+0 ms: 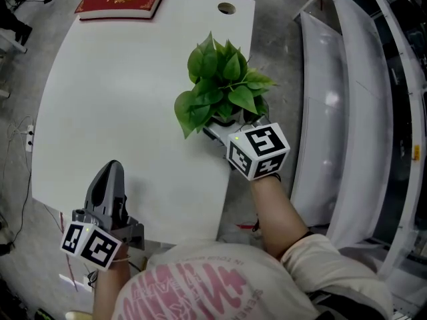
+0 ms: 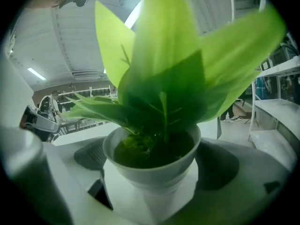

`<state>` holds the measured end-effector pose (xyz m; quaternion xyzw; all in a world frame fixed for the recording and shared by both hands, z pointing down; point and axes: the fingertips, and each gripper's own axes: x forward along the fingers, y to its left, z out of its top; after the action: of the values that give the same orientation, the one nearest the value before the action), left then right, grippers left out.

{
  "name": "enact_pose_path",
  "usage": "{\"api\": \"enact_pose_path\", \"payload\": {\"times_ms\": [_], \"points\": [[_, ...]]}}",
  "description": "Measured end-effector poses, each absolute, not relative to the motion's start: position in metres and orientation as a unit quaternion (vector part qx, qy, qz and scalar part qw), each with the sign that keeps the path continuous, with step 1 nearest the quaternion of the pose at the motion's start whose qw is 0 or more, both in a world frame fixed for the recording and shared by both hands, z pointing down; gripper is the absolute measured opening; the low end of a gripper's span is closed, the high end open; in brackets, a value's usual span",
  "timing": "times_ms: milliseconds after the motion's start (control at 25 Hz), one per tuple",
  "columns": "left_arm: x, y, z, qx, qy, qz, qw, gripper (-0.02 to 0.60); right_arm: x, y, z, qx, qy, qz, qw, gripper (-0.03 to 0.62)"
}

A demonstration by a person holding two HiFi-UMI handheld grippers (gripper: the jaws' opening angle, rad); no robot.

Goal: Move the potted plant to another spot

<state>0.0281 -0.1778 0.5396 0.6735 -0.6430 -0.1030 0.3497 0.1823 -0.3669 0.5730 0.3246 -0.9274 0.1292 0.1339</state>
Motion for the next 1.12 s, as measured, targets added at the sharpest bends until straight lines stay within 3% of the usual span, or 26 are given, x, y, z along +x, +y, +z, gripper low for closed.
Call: {"api": "enact_pose_path", "payload": {"times_ms": [680, 1120], "points": [[0.045, -0.195, 0.509, 0.665, -0.657, -0.111, 0.338, 0.003, 0.186, -0.354, 0.560, 0.298, -0.929, 0.160, 0.151, 0.545], [0.069, -0.138, 0.455, 0.668, -0.679, -0.159, 0.259, 0.003, 0.195, -0.255, 0.496, 0.224, -0.959, 0.143, 0.100, 0.543]]}}
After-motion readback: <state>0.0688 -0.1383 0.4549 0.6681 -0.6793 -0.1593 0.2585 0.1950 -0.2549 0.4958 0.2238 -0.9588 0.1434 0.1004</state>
